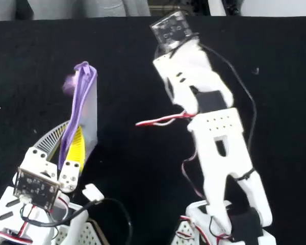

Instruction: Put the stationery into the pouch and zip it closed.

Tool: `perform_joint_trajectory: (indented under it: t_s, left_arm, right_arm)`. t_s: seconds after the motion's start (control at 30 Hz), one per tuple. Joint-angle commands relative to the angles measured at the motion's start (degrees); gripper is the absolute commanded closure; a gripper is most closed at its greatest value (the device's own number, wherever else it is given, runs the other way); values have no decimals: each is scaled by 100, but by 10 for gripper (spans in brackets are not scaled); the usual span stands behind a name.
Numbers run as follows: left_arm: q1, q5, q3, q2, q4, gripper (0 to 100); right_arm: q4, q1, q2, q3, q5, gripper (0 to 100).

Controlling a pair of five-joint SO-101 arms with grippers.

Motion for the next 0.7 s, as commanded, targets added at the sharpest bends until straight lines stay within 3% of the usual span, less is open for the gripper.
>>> perform_joint_trajectory:
  t_s: [0.0,0.2,0.37,0.5,0.57,0.67]
  left_arm:
    - [66,-26,-391,-18,0,973]
    - [66,-9,-189,-9,-62,973]
    - [66,53,338,26,-589,973]
    - [101,1380,-92,44,-431,973]
    - [444,2022,-347,141,-352,973]
    - [1051,2321,-505,554,-396,973]
  right_arm:
    - [-123,114,-4,-321,26,987]
    - [352,-105,-356,-462,18,983]
    - [747,-202,-971,-497,18,983]
    - [862,-202,-1270,-488,18,983]
    - [862,-193,-1270,-479,18,983]
    - [862,-193,-1191,-479,18,983]
